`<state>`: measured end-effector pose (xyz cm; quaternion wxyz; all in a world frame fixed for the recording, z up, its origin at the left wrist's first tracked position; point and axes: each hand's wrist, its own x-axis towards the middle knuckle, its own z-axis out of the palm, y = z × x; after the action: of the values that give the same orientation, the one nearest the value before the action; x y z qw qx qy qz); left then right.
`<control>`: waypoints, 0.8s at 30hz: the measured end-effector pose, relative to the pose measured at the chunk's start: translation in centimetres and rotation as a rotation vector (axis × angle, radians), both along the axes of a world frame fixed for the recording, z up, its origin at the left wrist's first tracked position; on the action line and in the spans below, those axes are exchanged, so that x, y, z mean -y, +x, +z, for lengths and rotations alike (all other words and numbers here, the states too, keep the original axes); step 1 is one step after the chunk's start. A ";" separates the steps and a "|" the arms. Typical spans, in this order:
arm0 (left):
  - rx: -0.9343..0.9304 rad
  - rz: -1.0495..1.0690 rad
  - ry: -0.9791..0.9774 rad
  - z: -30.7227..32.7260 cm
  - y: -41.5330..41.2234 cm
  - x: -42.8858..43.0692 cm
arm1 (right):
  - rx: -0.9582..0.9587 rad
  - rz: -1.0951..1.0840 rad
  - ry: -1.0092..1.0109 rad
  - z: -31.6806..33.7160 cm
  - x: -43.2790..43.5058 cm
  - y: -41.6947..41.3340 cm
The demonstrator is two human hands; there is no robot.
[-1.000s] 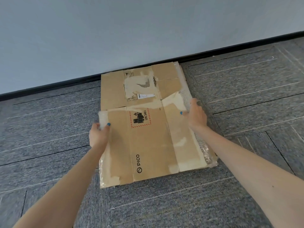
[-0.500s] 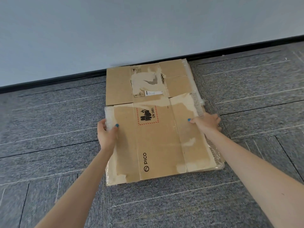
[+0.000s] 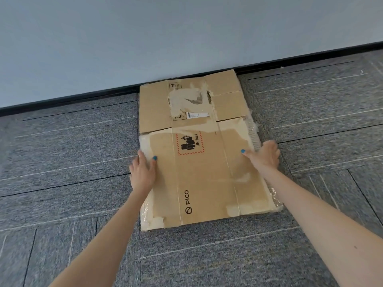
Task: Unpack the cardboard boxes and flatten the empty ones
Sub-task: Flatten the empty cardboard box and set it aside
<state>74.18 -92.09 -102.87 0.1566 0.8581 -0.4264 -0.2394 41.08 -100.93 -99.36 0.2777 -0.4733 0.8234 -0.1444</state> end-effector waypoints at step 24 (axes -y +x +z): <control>0.391 -0.489 0.108 11.7 -6.7 -6.4 | -0.442 0.808 -0.108 11.7 -11.2 2.4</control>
<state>67.53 -85.64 -91.20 -0.0362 0.7668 -0.6290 -0.1228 43.51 -89.72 -87.70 0.1042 -0.7893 0.6039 0.0370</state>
